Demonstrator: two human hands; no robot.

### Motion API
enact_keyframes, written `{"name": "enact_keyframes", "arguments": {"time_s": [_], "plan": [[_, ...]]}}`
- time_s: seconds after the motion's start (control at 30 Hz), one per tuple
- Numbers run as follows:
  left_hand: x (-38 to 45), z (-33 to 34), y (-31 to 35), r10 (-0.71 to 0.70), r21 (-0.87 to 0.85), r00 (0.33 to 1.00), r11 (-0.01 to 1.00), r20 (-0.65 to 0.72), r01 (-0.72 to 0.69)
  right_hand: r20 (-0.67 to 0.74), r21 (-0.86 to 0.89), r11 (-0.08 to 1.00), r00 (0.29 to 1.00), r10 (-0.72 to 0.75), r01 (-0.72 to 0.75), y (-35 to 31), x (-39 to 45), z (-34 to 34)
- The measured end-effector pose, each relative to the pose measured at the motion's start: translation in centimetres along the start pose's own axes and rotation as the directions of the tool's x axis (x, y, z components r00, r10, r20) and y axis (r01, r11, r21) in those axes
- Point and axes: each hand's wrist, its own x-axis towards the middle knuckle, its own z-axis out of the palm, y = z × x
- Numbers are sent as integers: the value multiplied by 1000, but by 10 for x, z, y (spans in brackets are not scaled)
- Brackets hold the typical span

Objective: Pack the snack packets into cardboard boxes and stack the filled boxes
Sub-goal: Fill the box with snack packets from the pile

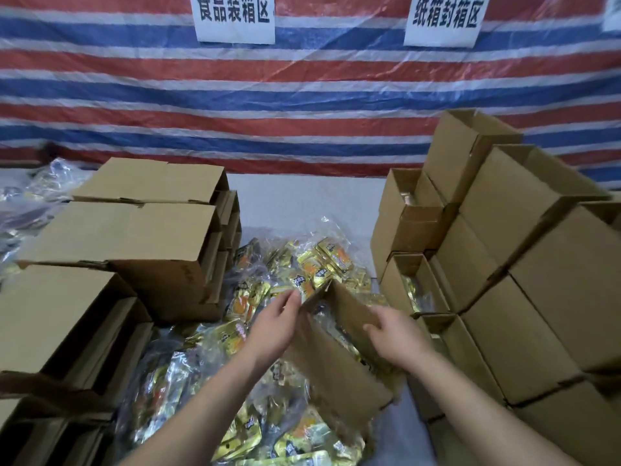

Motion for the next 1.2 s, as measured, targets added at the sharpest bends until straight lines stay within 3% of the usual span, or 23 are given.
{"name": "enact_keyframes", "arguments": {"time_s": [0.27,0.67,1.2], "plan": [[-2,78,61,4,-51,958,999,288,11,-230,98,970,943,239,-222,8,19,-53],[47,146,108,-42,28,953,999,299,35,-275,130,938,898,345,-321,46,32,-99],[118,202,161,-135,24,930,991,341,135,-251,343,891,885,393,-298,85,91,-147]]}}
